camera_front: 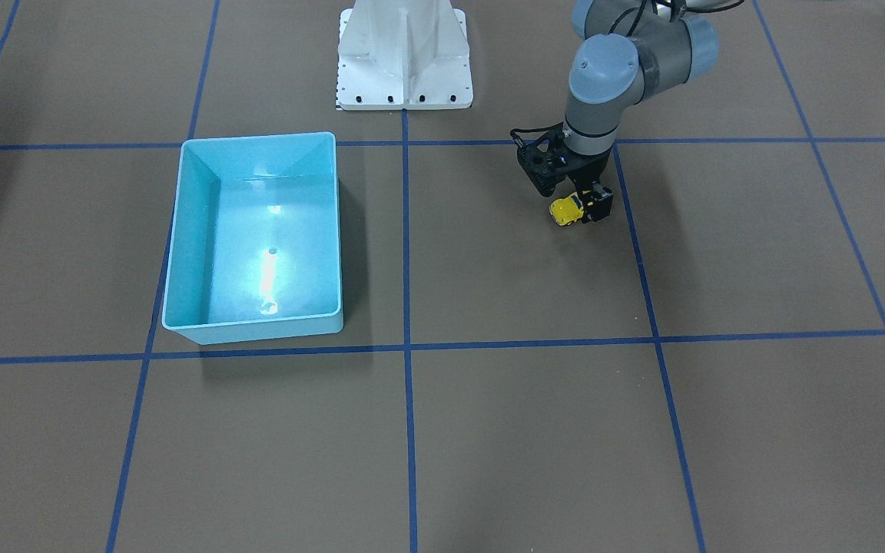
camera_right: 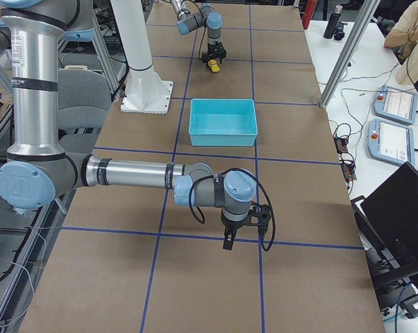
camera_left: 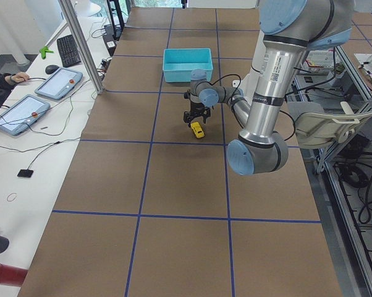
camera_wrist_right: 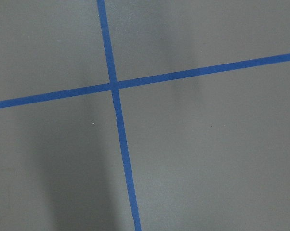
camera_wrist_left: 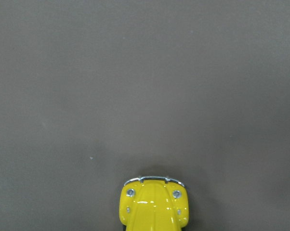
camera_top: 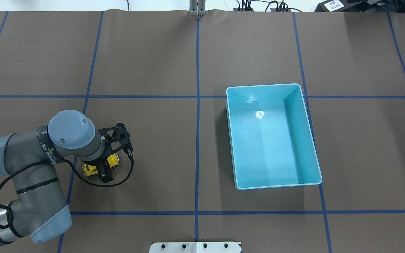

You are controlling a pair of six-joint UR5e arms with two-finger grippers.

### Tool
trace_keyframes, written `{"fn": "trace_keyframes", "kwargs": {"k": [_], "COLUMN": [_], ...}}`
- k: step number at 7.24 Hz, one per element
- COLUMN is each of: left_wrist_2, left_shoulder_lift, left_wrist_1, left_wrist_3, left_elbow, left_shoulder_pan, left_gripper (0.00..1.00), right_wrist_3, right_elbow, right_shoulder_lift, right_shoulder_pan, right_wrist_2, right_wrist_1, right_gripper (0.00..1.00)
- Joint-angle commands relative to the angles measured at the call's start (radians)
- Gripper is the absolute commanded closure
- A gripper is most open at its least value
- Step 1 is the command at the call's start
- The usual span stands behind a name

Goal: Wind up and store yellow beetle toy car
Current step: 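Press the left gripper on the car and drag it backward to wind it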

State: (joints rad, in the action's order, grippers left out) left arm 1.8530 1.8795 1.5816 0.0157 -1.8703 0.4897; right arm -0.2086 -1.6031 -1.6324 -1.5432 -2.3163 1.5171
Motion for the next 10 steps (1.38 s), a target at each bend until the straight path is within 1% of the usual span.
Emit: {"fn": "trace_keyframes", "kwargs": {"k": [1, 6, 8, 10], "left_wrist_2": [0.000, 0.000, 0.002, 0.002], "left_shoulder_lift": [0.000, 0.001, 0.000, -0.002], "left_wrist_1": [0.043, 0.051, 0.086, 0.086], "left_wrist_3": [0.000, 0.000, 0.001, 0.001], "left_elbow": [0.025, 0.030, 0.034, 0.034], "left_shoulder_pan": [0.000, 0.000, 0.000, 0.000], "left_gripper": [0.00, 0.02, 0.02, 0.02], "right_wrist_3": [0.000, 0.000, 0.000, 0.000], "right_elbow": [0.000, 0.002, 0.002, 0.003], "right_shoulder_lift": [0.000, 0.000, 0.000, 0.000], "right_shoulder_pan": [0.000, 0.000, 0.000, 0.000], "right_wrist_2": [0.000, 0.000, 0.000, 0.000], "right_wrist_1": [0.000, 0.000, -0.002, -0.002], "right_gripper": [0.00, 0.00, 0.00, 0.00]}}
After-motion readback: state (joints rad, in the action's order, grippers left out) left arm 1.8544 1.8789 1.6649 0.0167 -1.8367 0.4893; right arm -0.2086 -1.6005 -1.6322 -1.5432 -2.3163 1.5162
